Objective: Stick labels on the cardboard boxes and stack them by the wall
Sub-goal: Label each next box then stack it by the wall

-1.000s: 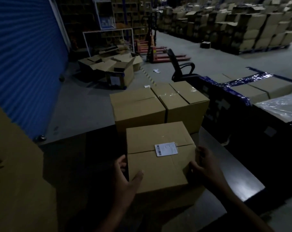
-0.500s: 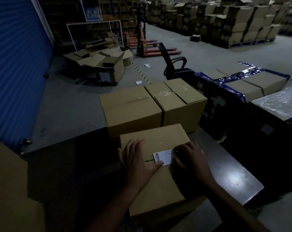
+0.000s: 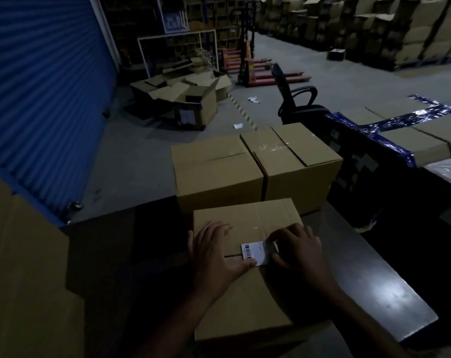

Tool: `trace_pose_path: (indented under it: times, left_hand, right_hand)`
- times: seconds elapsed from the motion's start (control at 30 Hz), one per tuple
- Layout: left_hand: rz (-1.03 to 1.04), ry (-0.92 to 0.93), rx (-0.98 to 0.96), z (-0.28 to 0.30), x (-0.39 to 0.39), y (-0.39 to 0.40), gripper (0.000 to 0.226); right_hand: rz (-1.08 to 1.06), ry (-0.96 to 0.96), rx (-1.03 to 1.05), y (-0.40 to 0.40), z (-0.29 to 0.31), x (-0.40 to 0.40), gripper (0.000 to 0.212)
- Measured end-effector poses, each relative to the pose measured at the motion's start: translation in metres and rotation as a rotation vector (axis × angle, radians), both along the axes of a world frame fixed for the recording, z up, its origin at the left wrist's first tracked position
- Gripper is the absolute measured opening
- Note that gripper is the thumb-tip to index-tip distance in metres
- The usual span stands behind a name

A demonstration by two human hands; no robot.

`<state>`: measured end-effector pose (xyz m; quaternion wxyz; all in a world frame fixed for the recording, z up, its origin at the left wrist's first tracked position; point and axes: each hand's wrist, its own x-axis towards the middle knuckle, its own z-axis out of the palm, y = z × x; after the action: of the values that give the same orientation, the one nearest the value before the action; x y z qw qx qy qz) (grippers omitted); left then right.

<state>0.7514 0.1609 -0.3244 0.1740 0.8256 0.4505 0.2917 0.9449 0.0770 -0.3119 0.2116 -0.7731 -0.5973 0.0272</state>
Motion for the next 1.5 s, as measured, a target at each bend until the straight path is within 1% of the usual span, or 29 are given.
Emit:
trace_pose_path:
  times: [0.13, 0.27, 0.37, 0.53, 0.63, 0.8, 0.97, 1.07, 1.13, 1.2, 1.3, 1.37, 1.43, 1.47, 1.5]
  left_hand:
    - [0.003, 0.002, -0.001, 0.002, -0.001, -0.001, 0.086]
    - [-0.023, 0.005, -0.005, 0.004, -0.002, -0.002, 0.086]
    - [-0.031, -0.005, 0.002, 0.004, -0.004, -0.004, 0.084]
    - [-0.038, -0.007, 0.006, 0.003, -0.005, -0.004, 0.085]
    - [-0.043, 0.016, -0.014, 0.006, -0.005, -0.004, 0.087]
    - [-0.049, 0.033, -0.035, 0.009, -0.006, -0.005, 0.089]
    - [-0.045, 0.022, -0.033, 0.008, -0.006, -0.005, 0.087]
    - [-0.046, 0.018, -0.033, 0.008, -0.005, -0.005, 0.086]
    - [-0.049, 0.018, -0.037, 0.008, -0.005, -0.005, 0.087]
    - [-0.052, 0.021, -0.034, 0.007, -0.006, -0.005, 0.086]
    - [-0.045, 0.012, -0.030, 0.005, -0.005, -0.005, 0.082]
    - [-0.043, 0.009, -0.016, 0.005, -0.005, -0.004, 0.081]
    - [-0.038, -0.001, -0.004, 0.004, -0.005, -0.004, 0.083]
    - [-0.037, -0.005, -0.004, 0.004, -0.005, -0.004, 0.085]
    - [-0.036, -0.011, 0.001, 0.004, -0.004, -0.005, 0.086]
  right_hand:
    - [0.005, -0.015, -0.005, 0.003, 0.000, -0.001, 0.028]
    - [0.045, -0.037, -0.046, 0.007, 0.004, -0.005, 0.047]
    - [0.043, -0.035, -0.063, 0.015, 0.006, -0.007, 0.051]
    - [0.086, 0.049, -0.028, 0.019, 0.005, -0.012, 0.045]
    - [0.137, 0.037, -0.025, 0.022, 0.007, -0.018, 0.047]
    - [0.098, 0.039, -0.030, 0.027, 0.008, -0.024, 0.047]
    - [0.103, 0.130, -0.020, 0.027, 0.011, -0.027, 0.039]
    - [0.157, 0.109, -0.031, 0.026, 0.008, -0.030, 0.046]
    - [0.161, 0.100, -0.064, 0.026, 0.009, -0.032, 0.054]
    - [0.153, 0.100, -0.068, 0.028, 0.010, -0.032, 0.056]
    - [0.149, 0.141, -0.045, 0.028, 0.010, -0.030, 0.050]
    - [0.142, 0.211, -0.005, 0.028, 0.009, -0.027, 0.045]
    - [0.133, 0.260, 0.033, 0.025, 0.008, -0.020, 0.049]
    - [0.122, 0.248, 0.043, 0.022, 0.008, -0.016, 0.050]
    - [0.104, 0.205, 0.046, 0.019, 0.007, -0.011, 0.046]
